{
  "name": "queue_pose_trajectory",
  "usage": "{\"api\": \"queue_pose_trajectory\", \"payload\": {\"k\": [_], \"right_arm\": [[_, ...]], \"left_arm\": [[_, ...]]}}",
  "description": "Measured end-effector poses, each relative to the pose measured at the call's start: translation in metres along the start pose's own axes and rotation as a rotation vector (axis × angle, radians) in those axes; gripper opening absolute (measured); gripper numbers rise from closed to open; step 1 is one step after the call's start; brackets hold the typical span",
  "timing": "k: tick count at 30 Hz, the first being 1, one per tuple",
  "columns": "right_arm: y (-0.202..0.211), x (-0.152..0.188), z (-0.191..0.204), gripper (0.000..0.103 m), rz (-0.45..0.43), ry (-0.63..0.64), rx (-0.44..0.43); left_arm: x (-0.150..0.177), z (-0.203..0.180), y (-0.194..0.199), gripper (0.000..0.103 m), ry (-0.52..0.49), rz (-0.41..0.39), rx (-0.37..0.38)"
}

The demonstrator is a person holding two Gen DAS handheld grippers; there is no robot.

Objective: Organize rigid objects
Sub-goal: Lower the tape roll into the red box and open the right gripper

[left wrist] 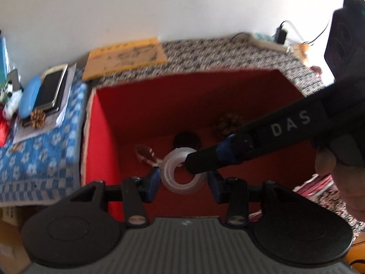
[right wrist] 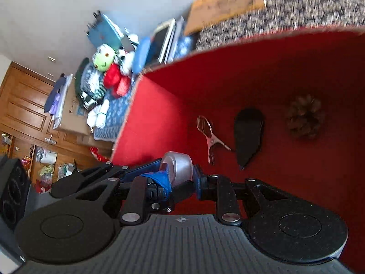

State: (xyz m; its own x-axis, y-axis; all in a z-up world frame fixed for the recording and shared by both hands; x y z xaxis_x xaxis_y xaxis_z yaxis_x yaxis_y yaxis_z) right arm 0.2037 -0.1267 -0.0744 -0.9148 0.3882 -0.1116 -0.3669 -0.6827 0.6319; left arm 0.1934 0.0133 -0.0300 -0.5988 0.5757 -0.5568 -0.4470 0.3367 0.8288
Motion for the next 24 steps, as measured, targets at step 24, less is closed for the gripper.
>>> {"api": "queue_pose_trajectory", "payload": {"k": [24], "right_arm": [[-0.023,-0.004,-0.01,0.011,0.136,-0.076,0.079]], "left_arm": [[0.009,0.008,-0.019,0.055,0.085,0.072,-0.001]]}}
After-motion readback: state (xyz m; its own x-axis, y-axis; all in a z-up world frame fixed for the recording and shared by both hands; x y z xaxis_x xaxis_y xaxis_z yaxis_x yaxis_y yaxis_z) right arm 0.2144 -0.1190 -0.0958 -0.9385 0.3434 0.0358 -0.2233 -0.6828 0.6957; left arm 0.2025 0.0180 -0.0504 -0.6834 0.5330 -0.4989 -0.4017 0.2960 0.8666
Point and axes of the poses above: each gripper's, at about its wrist camera, not at the fingertips, and y roughly against the way its jaws point, z to its left, x to its underside, the point moved 2 cm from there along -y, roughly the way its jaws point, and after that the axes turned 9 degrees about -y, right-handed, at the moved point
